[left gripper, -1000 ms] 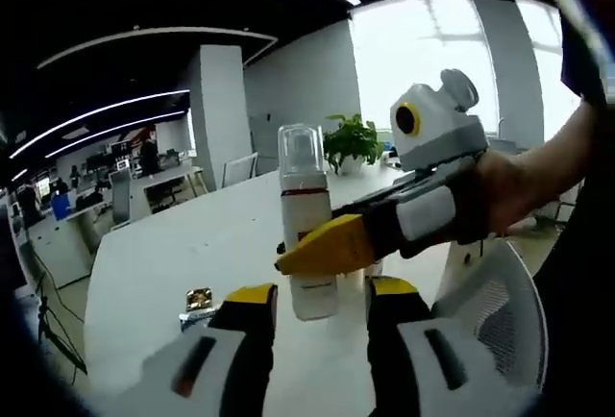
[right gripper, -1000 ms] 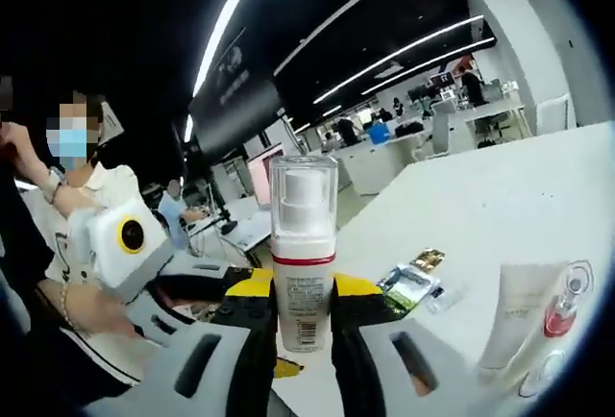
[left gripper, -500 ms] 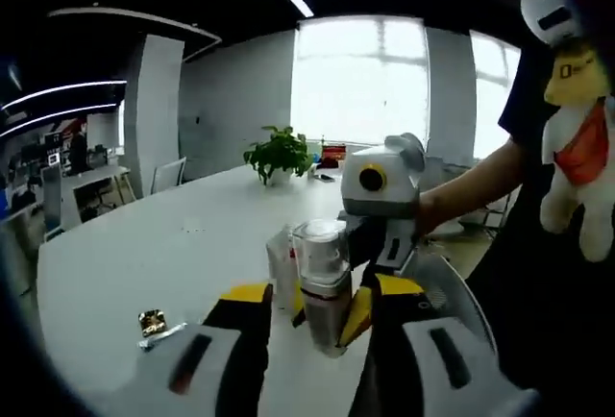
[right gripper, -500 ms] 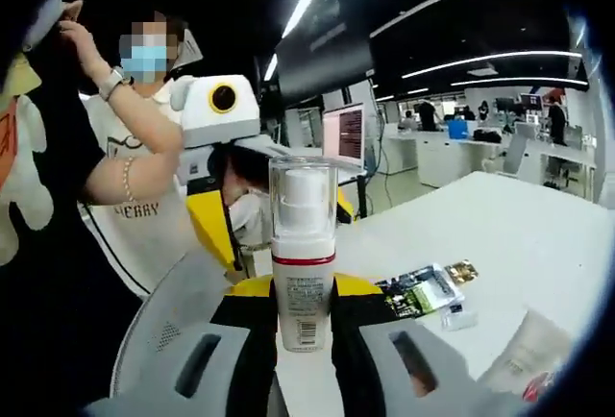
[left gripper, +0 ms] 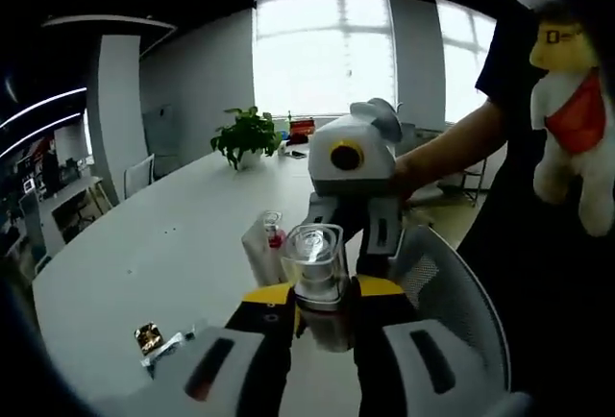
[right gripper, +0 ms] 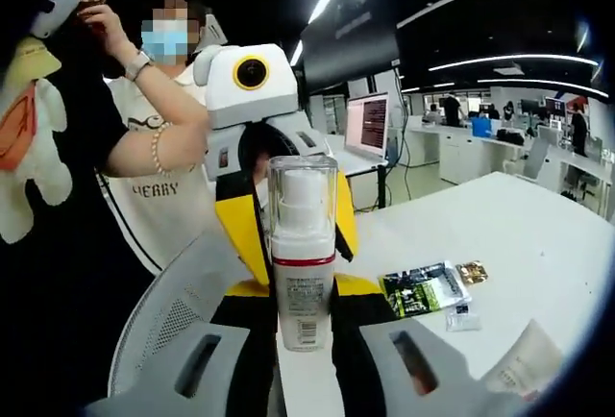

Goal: Arrange the skincare products in the storage area until every visible bottle or jar stands upright without overlapping.

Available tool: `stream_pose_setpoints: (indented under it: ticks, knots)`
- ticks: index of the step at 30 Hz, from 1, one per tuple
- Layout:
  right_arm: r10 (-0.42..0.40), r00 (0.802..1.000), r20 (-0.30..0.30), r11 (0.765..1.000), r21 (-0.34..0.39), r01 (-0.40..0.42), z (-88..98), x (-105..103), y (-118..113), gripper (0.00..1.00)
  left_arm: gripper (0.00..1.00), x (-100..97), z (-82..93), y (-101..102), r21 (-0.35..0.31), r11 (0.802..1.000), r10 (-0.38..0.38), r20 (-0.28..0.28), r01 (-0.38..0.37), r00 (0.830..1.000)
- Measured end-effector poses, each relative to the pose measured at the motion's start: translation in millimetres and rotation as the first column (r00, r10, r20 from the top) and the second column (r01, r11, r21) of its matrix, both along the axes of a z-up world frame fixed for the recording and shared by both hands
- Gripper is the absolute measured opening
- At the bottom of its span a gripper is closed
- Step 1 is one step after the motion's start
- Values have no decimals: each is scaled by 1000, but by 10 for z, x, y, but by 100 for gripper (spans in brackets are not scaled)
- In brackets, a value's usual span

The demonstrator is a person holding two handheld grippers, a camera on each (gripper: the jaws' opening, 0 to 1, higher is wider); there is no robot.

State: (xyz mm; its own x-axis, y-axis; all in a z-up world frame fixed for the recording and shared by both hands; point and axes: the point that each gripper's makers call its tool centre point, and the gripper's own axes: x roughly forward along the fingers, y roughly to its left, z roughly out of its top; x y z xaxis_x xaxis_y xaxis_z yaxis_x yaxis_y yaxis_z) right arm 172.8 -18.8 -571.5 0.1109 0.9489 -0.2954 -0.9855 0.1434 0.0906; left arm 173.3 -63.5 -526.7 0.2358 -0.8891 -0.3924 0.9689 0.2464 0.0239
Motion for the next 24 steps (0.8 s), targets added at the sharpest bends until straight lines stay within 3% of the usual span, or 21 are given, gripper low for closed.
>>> stream_pose_setpoints:
  ticks: [14,24]
  knots:
    - [-10,999,53,998,-68,14,-189,5,-79,20,26,25,-215,-48,138,990,18,7,-18,1000]
    - [-20,998,65,994,-111,27,-370,-46,-167,20,26,36,-420,-22,187,982,13,-4,-12,1000]
